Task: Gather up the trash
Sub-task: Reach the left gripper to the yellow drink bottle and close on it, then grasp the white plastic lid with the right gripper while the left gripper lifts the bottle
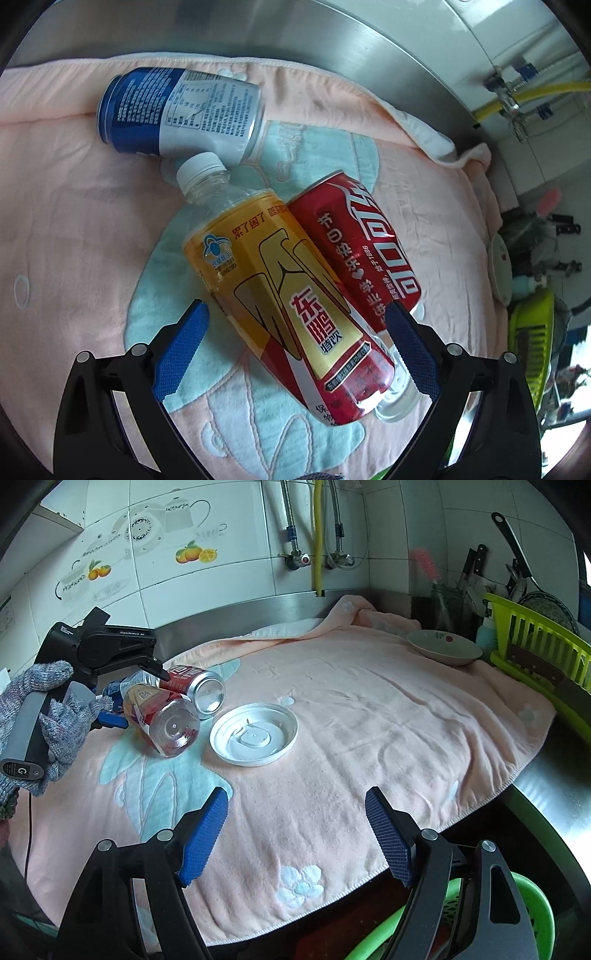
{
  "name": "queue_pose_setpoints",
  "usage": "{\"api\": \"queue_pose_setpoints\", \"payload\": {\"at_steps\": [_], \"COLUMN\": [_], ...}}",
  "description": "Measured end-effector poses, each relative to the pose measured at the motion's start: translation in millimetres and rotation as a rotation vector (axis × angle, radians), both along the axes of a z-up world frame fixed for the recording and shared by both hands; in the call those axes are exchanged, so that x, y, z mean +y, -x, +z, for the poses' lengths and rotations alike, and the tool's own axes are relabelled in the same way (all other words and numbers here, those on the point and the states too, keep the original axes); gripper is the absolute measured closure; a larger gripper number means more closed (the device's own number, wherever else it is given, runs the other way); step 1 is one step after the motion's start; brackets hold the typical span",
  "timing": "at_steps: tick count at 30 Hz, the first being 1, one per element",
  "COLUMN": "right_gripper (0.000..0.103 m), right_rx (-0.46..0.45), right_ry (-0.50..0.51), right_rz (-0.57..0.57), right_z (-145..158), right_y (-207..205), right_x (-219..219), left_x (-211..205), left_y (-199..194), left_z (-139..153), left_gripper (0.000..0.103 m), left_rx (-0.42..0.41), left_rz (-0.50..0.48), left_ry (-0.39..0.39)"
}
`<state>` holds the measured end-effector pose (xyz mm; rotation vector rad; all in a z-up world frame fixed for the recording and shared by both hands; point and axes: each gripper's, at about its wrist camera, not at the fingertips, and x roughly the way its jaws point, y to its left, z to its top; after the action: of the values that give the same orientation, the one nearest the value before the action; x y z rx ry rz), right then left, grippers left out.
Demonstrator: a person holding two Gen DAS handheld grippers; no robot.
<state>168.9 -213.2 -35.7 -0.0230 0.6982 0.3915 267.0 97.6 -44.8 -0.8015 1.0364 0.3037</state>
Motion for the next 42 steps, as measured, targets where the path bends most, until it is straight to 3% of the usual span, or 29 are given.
{"api": "queue_pose_setpoints", "payload": {"at_steps": [12, 21, 27, 30, 32, 42], "right_gripper": [0.028, 0.028, 0.028, 0.028, 0.027, 0.016], "right_rx": [0.017, 0.02, 0.025, 0.027, 0.035, 0.086], "right_ry": [0.003, 0.009, 0.007, 0.013, 0.008, -0.013], "right_rz": [0.009, 0.014, 0.02, 0.025, 0.032, 0.109], "right_z": [-8, -12, -13, -15, -16, -25], "right_y": [-13, -17, -20, -23, -27, -54], "right_x": [2, 2, 7, 9, 10, 34], "left_x": [2, 3, 4, 3, 2, 13], "left_y": [-4, 4, 2, -2, -3, 11], "left_z": [-19, -22, -27, -32, -30, -23], "left_gripper": [0.009, 0.017, 0.017, 0.017, 0.024, 0.025], "left_rx": [0.045, 0.043, 0.052, 0.056, 0.039, 0.095], "left_rz": [0.134, 0.176, 0.191, 0.186, 0.161, 0.004], "left_ry": [0.092, 0.126, 0.142, 0.149, 0.147, 0.082]}}
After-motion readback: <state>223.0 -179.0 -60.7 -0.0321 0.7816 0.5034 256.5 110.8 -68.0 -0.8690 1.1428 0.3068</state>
